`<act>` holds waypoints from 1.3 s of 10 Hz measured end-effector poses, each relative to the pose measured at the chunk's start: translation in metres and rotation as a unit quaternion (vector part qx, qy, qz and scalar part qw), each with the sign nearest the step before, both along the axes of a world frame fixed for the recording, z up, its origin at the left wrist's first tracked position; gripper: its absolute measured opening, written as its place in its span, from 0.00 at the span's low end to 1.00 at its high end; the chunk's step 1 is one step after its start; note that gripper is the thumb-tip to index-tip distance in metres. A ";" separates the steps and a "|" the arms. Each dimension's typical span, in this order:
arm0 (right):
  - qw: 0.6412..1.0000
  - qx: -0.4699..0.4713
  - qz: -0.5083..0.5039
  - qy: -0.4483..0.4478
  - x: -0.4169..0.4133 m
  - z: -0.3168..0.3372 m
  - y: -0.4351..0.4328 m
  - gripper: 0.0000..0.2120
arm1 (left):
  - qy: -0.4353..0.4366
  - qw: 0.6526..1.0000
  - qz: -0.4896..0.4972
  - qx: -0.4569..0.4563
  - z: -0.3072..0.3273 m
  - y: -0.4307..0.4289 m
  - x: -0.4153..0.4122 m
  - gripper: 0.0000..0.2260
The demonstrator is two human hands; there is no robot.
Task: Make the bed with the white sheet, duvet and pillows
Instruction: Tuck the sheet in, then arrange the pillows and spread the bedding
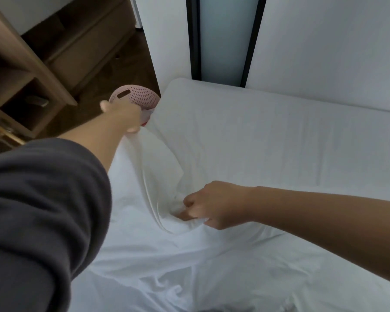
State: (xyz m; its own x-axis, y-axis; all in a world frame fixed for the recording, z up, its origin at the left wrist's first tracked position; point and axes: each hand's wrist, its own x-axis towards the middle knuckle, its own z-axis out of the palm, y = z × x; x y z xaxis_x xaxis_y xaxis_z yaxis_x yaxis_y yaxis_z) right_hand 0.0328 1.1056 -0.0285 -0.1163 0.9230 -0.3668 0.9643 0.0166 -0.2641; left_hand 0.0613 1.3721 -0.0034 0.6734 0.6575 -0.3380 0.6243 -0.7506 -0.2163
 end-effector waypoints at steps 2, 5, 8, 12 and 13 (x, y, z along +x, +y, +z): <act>1.000 0.001 -0.001 -0.020 0.008 -0.009 0.000 0.23 | 0.042 0.988 -0.113 -0.092 -0.057 -0.006 0.011 0.22; 1.000 -0.013 -0.023 -0.003 0.007 -0.016 -0.006 0.30 | 0.090 0.994 0.021 -0.053 -0.054 0.021 -0.016 0.24; 0.996 0.014 -0.070 0.046 0.008 -0.022 -0.006 0.29 | 0.076 0.971 -0.227 0.028 -0.063 0.030 -0.049 0.09; 0.996 -0.022 -0.072 0.044 0.009 -0.023 -0.015 0.32 | -0.233 0.892 0.262 -0.286 -0.063 0.077 -0.049 0.06; 0.998 -0.024 -0.048 0.044 0.007 -0.017 -0.013 0.31 | -0.229 0.884 0.273 -0.304 -0.065 0.101 -0.056 0.12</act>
